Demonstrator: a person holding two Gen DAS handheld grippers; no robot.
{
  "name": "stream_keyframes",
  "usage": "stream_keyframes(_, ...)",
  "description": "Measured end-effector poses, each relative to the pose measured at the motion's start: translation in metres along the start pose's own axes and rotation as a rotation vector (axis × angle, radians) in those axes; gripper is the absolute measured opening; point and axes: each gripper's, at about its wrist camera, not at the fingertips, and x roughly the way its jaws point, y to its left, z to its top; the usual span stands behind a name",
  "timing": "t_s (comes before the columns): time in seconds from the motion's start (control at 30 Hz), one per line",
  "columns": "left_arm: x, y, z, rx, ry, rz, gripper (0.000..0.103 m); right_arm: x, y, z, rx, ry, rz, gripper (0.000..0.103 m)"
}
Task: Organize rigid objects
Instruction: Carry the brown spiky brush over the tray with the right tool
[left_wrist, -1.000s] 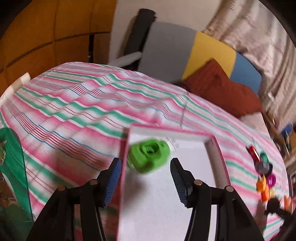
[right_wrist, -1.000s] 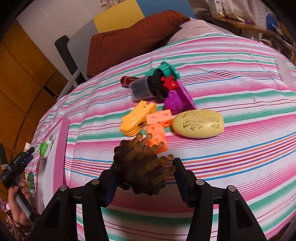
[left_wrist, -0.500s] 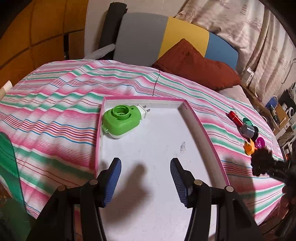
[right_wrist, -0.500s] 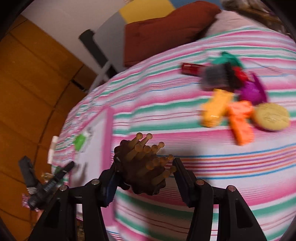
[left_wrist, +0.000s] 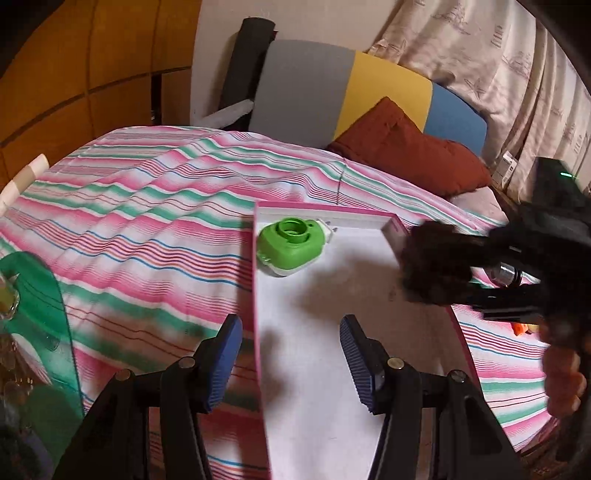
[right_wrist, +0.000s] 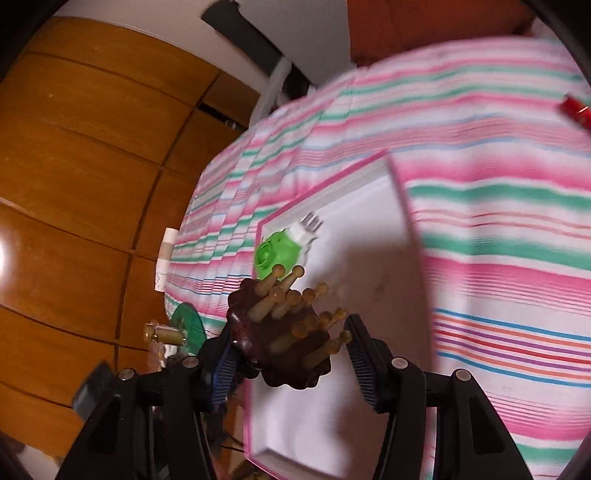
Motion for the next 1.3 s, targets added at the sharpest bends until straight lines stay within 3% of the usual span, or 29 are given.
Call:
stream_keyframes(0.3,-0.009,0.027,-0.004,-0.054,-0.006,0.017,0.056,0.058,-0.008,0.031,0.095,0.098,-0.075,0.059)
stream_keyframes(0.4,-0.008,0.033,-0.002,-0.069,-0.005,0.020,0.056,0.062,-0.007,0.041,0.076,0.090,-0.122,0.060)
stream_keyframes(0.5,-0.007,0.036,-0.002,-0.078,-0.005,0.019,0.056,0.053,0.002,0.048,0.024,0.049,-0.177,0.075)
stream_keyframes(0.67,-0.007,0.037,-0.004,-0.095,0.004,0.014,0.056,0.025,0.040,0.045,-0.243,-0.078,-0.322,0.082)
stream_keyframes(0.8,-0.008,0.035,-0.004,-0.095,0.000,0.013,0.056,0.012,0.067,0.019,-0.552,-0.146,-0.490,0.081)
stream_keyframes(0.9,-0.009,0.034,-0.005,-0.097,-0.001,0.012,0.056,0.016,0.079,-0.006,-0.757,-0.138,-0.538,0.068)
stream_keyframes(1.07,-0.010,0.033,-0.004,-0.100,-0.003,0.015,0.056,0.037,0.085,-0.043,-1.074,-0.139,-0.657,0.067)
stream_keyframes(1.2,-0.010,0.032,-0.005,-0.094,0.001,0.015,0.056,0.059,0.083,-0.054,-1.246,-0.147,-0.755,0.060)
stream_keyframes(1.3,-0.010,0.033,-0.006,-0.094,0.000,0.015,0.056,0.070,0.082,-0.055,-1.336,-0.155,-0.768,0.058)
